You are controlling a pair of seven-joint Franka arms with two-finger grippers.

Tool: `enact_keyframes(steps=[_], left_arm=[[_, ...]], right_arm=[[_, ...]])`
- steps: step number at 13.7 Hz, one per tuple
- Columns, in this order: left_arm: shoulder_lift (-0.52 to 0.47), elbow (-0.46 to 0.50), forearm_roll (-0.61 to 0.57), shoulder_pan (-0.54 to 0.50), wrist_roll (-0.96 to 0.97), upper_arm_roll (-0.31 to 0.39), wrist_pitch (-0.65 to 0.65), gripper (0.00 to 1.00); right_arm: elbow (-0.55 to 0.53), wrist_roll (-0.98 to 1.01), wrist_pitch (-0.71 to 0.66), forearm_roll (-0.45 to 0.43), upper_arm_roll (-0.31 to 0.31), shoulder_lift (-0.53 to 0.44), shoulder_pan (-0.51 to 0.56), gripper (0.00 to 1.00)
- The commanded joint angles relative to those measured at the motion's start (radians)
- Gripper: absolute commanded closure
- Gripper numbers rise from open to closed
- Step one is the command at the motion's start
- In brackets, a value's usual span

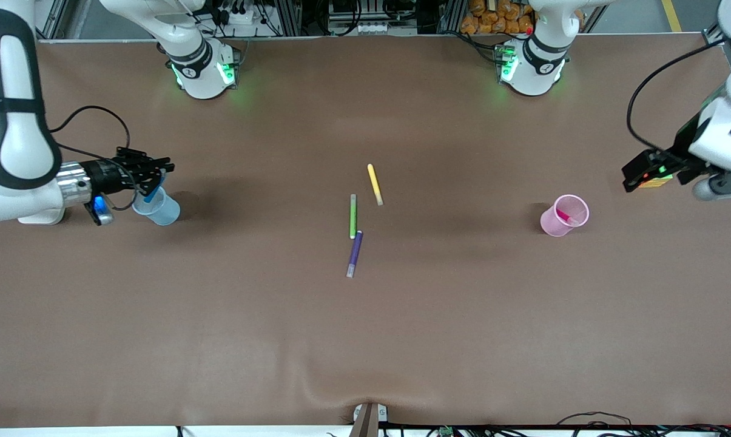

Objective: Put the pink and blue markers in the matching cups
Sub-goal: 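Carry the blue marker over the blue cup while the left gripper withdraws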

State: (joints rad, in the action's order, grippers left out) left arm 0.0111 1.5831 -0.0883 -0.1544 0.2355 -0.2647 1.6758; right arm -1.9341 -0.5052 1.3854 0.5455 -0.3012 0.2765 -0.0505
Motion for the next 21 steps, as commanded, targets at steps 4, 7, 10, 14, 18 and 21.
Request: enact_keyframes(steps=[4, 7, 10, 14, 18, 21], left_arm=[[0.007, -0.109, 0.013, -0.005, -0.002, -0.018, -0.104, 0.0], [-0.016, -0.109, 0.018, -0.004, -0.028, -0.016, -0.104, 0.0], [-0.068, -0.094, 0.039, 0.153, -0.062, 0.133, -0.154, 0.0], [-0.102, -0.068, 0.053, 0.283, -0.053, 0.245, -0.197, 0.0], [-0.089, -0.072, 0.059, 0.273, -0.058, 0.251, -0.197, 0.0], [-0.083, -0.077, 0.045, 0.273, -0.067, 0.252, -0.197, 0.0]], right_arm=[[-0.019, 0.172, -0.019, 0.05, -0.064, 0.078, 0.009, 1.0], [-0.028, 0.217, -0.017, 0.053, -0.084, 0.099, 0.017, 1.0], [-0.04, 0.231, -0.017, 0.073, -0.104, 0.109, 0.021, 1.0], [-0.049, 0.25, -0.013, 0.089, -0.107, 0.128, 0.028, 1.0], [-0.048, 0.287, -0.006, 0.093, -0.11, 0.151, 0.029, 0.58], [-0.034, 0.271, -0.011, 0.093, -0.11, 0.15, 0.023, 0.0]])
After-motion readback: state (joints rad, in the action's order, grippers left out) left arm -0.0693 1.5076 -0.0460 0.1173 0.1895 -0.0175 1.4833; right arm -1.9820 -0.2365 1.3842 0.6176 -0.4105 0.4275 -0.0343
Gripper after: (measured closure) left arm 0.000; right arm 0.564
